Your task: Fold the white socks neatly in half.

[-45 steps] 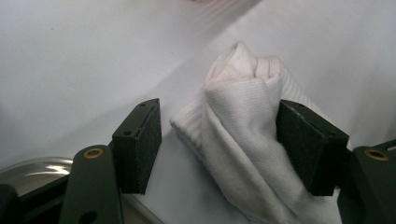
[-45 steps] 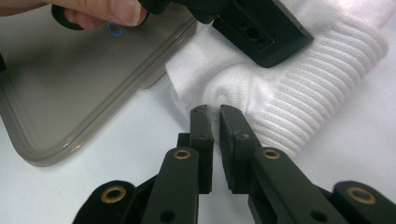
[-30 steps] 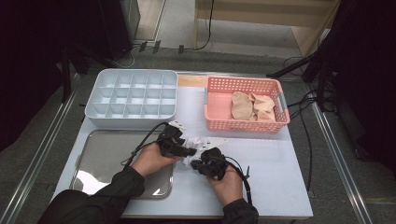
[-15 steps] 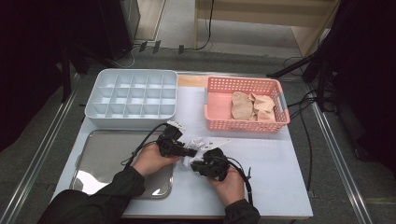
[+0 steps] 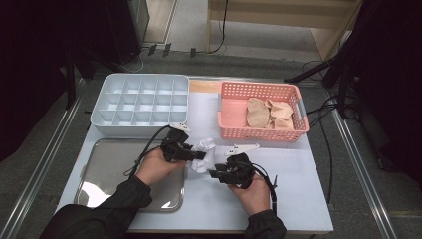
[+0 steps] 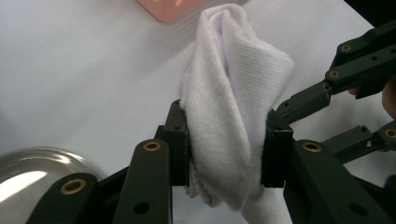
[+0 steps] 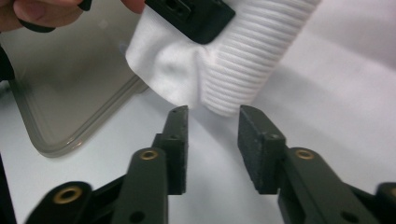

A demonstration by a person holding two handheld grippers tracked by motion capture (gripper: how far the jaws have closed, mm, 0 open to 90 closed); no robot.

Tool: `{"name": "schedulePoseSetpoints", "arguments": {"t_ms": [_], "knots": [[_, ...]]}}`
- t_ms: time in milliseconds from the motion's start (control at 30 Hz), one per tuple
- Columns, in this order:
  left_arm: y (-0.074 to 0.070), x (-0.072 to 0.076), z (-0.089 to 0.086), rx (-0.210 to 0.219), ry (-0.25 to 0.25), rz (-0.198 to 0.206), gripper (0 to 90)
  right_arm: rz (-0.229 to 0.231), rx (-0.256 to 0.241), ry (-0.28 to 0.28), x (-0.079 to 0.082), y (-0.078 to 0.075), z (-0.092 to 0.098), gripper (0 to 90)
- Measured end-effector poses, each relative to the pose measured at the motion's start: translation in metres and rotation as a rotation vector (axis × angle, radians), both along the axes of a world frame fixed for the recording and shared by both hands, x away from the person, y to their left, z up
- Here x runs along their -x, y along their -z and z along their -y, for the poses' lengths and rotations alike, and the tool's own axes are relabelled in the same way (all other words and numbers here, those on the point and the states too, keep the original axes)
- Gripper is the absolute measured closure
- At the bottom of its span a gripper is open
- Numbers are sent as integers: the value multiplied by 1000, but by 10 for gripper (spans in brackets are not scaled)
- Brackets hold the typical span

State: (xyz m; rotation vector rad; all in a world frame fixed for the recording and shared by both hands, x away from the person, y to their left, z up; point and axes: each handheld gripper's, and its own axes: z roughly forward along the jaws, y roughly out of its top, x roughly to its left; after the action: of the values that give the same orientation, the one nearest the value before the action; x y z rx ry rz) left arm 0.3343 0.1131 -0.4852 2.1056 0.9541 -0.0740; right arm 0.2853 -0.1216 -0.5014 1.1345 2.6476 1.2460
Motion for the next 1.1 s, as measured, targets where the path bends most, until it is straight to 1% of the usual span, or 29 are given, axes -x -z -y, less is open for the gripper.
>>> {"name": "schedulePoseSetpoints", "arguments": {"t_ms": [67, 167, 200, 267, 400, 500, 600, 633, 833, 933, 1067, 1100], "knots": [[-4, 1, -4, -3, -13, 13, 645, 16, 4, -11, -1, -2, 1, 611], [-7, 1, -11, -4, -35, 21, 640, 33, 10, -21, -2, -5, 3, 571], [-9, 2, -14, -2, -51, 39, 640, 37, 13, -23, -3, -5, 4, 563], [-12, 2, -18, 8, -65, 41, 640, 44, 17, -26, -5, -6, 6, 554], [-16, 3, -27, 6, -80, 44, 641, 47, 17, -26, -9, -7, 8, 532], [-18, 4, -33, 5, -91, 42, 641, 53, 29, -40, -13, -7, 7, 519], [-20, 4, -40, -4, -104, 37, 640, 41, 29, -42, -17, -7, 7, 515], [-21, 4, -42, -1, -108, 38, 639, 39, 29, -42, -17, -8, 6, 514], [-24, 6, -53, -12, -127, 56, 642, 26, 32, -51, -22, -8, 4, 510], [-25, 6, -59, -16, -139, 55, 642, 22, 36, -54, -24, -9, 3, 510], [-28, 6, -66, -6, -160, 46, 642, 13, 28, -51, -27, -9, 3, 509], [-30, 5, -68, -13, -162, 46, 642, 14, 29, -51, -28, -9, 3, 509]]}}
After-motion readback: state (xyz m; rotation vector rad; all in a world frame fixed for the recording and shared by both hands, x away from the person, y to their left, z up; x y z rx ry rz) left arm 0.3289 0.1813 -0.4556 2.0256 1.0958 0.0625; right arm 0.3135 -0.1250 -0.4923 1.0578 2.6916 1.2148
